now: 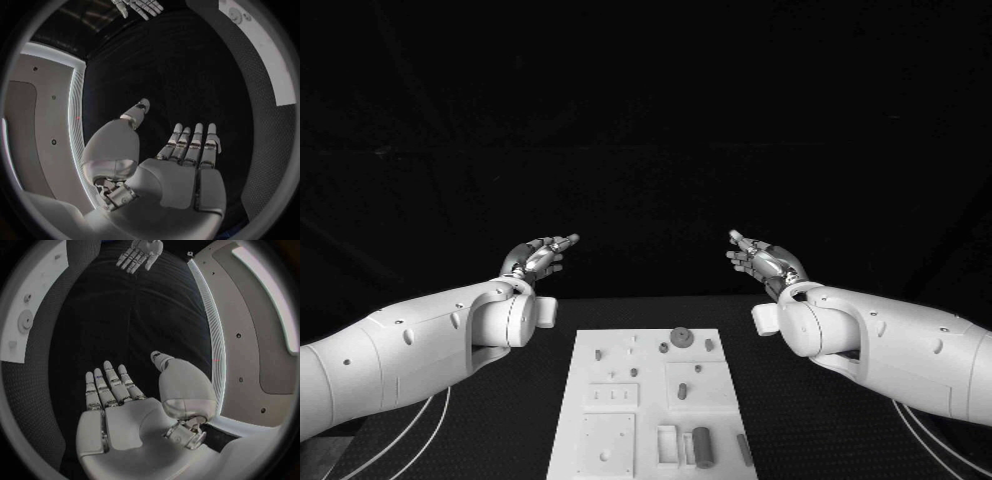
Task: Assemble the parts on the task board
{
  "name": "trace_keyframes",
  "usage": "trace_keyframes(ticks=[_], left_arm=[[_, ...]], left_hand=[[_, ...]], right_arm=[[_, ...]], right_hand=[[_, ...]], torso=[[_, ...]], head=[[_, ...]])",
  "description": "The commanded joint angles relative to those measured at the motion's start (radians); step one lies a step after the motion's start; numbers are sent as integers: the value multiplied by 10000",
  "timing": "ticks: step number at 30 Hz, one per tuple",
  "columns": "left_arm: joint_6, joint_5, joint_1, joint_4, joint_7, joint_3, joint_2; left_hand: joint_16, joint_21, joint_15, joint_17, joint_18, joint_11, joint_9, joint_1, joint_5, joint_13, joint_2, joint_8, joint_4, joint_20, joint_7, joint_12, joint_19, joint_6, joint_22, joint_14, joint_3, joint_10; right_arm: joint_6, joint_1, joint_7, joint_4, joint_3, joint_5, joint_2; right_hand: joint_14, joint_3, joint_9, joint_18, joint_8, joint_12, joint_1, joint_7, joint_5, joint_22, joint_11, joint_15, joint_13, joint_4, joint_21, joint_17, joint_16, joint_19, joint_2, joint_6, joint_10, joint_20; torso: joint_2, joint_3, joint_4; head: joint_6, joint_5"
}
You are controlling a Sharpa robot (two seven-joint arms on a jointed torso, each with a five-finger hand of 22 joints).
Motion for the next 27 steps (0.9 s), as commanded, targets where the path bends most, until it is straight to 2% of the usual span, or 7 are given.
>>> trace_keyframes(ticks=[1, 9, 11, 12, 19, 24, 27], left_arm=[[1261, -190, 183, -332, -1056, -85, 107], [1397, -201, 280, -503, -1191, -145, 147], [1397, -201, 280, -503, -1191, -145, 147], [2347, -299, 275, -428, -1567, -346, 18], [3087, -607, 275, -244, -1679, -352, -179], [3749, -790, 275, 317, -1658, -342, -512], [3836, -864, 276, 549, -1753, -341, -573]], left_hand=[[51, 66, 7, 63, -150, 12, 13, 60, 34, 12, 10, 32, 9, 3, 6, 40, 64, 48, 48, 110, 32, 74], [791, 518, 283, 870, -53, 471, 527, 154, 42, 357, 234, 595, -79, -267, 549, 589, 1286, 803, 1180, 1464, -71, 2320], [1074, 712, 299, 974, 50, 581, 579, 252, 52, 445, 293, 740, -189, -394, 702, 801, 1697, 1138, 1261, 2000, -57, 2782], [1238, 833, 291, 1027, 114, 682, 620, 328, 62, 544, 374, 880, -292, -480, 852, 1030, 1985, 1490, 1303, 2347, -39, 3274], [1924, 1296, -41, 1246, 370, 744, 571, 569, 61, 784, 683, 1229, -806, -885, 954, 1527, 3382, 2920, 1397, 4042, 97, 4833], [2310, 1565, -494, 1510, 490, 391, 491, 676, 119, 973, 1120, 1406, -1198, -1204, 646, 1753, 4450, 4122, 1397, 5138, 272, 5999], [2257, 1494, -562, 1593, 426, 357, 369, 700, 116, 961, 1213, 1241, -1465, -1318, 585, 1577, 4675, 4330, 1309, 5310, 320, 6194]], right_arm=[[2263, 224, -1326, -461, -88, -660, 93], [3270, 568, -1968, -1125, -260, -885, 206], [3309, 581, -1993, -1151, -267, -893, 211], [2549, 582, -2082, -1605, -268, -4121, 380], [2553, 572, -2155, -2087, -268, -6433, 680], [2393, 570, -2230, -2137, -268, -8453, 798], [2210, 570, -2266, -1954, -268, -9814, 770]], right_hand=[[389, -38, 161, -65, 261, 128, 648, 1036, -35, 687, 64, 71, 33, -104, 81, 261, 302, 194, -46, 263, 245, 75], [1810, -30, 283, 390, 684, 448, 1595, 1130, -29, 3664, 162, 250, 90, -872, 295, 779, 1138, 1858, -463, 929, 896, -67], [2167, 78, 259, 568, 779, 553, 1856, 1137, -23, 3544, 170, 203, 88, -1141, 269, 763, 1242, 2303, -614, 1188, 1193, -84], [2335, 129, 258, 644, 834, 618, 1963, 1134, -30, 3495, 162, 160, 98, -1266, 266, 761, 1296, 2484, -670, 1330, 1360, -97], [3309, 390, 273, 1096, 1097, 897, 2339, 997, -32, 3169, 27, -101, 125, -2042, 277, 772, 1581, 3688, -779, 2145, 2256, -140], [4556, 681, 410, 1521, 1377, 1203, 2500, 774, -31, 2926, -208, -530, 246, -3001, 344, 1017, 2006, 4952, -703, 3084, 3287, -172], [6046, 850, 538, 1970, 1515, 1620, 2383, 767, -30, 3080, -614, -1163, 558, -3454, 888, 1530, 2734, 6434, -689, 3642, 4286, -311]], torso=[[1, 0, 1], [1, 0, 1], [1, 0, 1], [3, 4, 33], [15, -18, -27], [78, -7, -34], [141, 1, -14]], head=[[-2, -1], [-2, -1], [-2, -1], [-266, 93], [-257, 104], [-221, 76], [-354, 55]])
